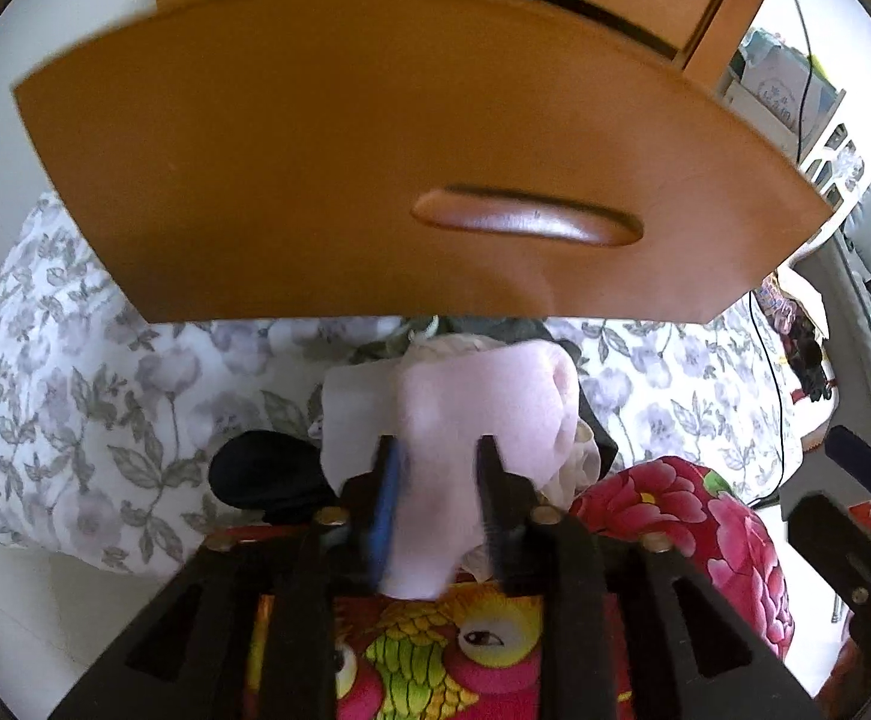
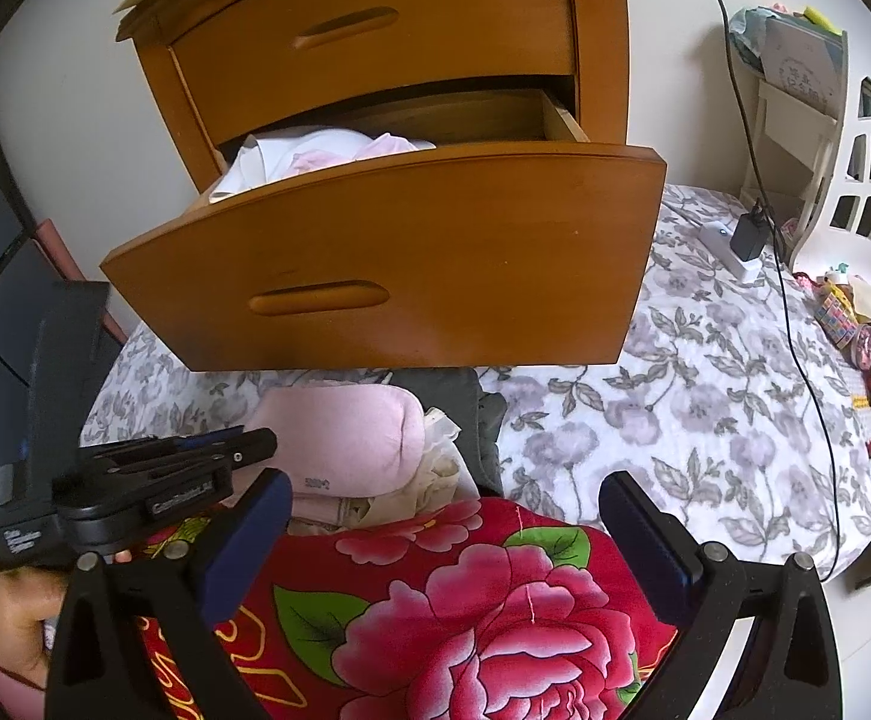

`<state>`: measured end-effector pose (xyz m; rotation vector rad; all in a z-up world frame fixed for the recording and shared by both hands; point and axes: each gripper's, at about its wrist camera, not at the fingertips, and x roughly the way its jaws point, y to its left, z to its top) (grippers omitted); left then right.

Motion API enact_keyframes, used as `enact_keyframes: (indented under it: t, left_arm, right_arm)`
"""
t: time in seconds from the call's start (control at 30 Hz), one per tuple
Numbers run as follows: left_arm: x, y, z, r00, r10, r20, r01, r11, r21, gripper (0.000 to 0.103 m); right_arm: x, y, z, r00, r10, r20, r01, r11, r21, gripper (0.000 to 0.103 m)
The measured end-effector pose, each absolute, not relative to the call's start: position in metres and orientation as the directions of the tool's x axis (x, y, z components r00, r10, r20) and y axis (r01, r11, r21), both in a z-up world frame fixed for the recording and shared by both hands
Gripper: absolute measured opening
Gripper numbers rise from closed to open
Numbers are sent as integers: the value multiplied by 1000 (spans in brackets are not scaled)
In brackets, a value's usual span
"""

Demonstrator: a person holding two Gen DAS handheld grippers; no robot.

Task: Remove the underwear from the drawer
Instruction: 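Lower the pink sock onto the garment pile and open the left gripper, then reach the right gripper into the drawer toward the pink garment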

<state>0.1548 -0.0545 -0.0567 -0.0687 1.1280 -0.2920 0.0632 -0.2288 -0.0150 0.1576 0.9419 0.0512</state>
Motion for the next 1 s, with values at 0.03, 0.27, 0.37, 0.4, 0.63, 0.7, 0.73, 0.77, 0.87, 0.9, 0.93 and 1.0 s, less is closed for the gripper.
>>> enact_keyframes:
  t: [0.03,0.27,0.37,0.4,0.63,0.7,0.73,0.77,0.87,0.9,0.93,1.0]
  left_arm:
    - [153,-53,-52,410,-264,-873,196,960,-198,36]
    - [131,-34,-21,519,-245,-819,154,969,-193,64]
    - [124,-24,-12,557,-222,-800,128,975,-181,70]
    - [122,-21,-10,569,-205,-796,112,979,-171,72]
    - [111,-11,4,655,-98,-749,59,995,-78,97]
    - [107,-10,8,692,-57,-720,46,998,-35,98]
    - [106,-9,10,700,-50,-712,42,999,-29,98]
    - [105,-7,11,708,-46,-705,37,999,-28,98]
    - [102,-2,15,731,-40,-681,28,999,-28,98]
    - [101,-2,17,740,-35,-671,25,999,-25,98]
    - [100,-1,17,748,-32,-663,24,999,-22,98]
    - [100,0,17,757,-31,-653,24,1000,-20,98]
  right_arm:
    - [63,-229,-15,588,113,-801,25,987,157,103]
    - [63,-228,-14,589,112,-801,21,988,154,103]
    - [63,-226,-14,588,113,-801,18,988,153,103]
    - [62,-225,-14,587,113,-801,16,988,151,103]
    - [62,-223,-13,587,110,-802,9,990,142,103]
    - [62,-223,-14,587,107,-803,10,990,140,103]
    - [62,-222,-14,586,106,-803,11,990,138,103]
    - [62,-222,-14,586,104,-803,11,991,137,103]
    - [61,-220,-13,588,101,-802,10,991,133,103]
    - [61,-220,-13,590,100,-801,11,991,132,103]
    - [61,-219,-13,591,100,-800,10,991,131,103]
    - [61,-218,-13,592,99,-800,7,992,128,103]
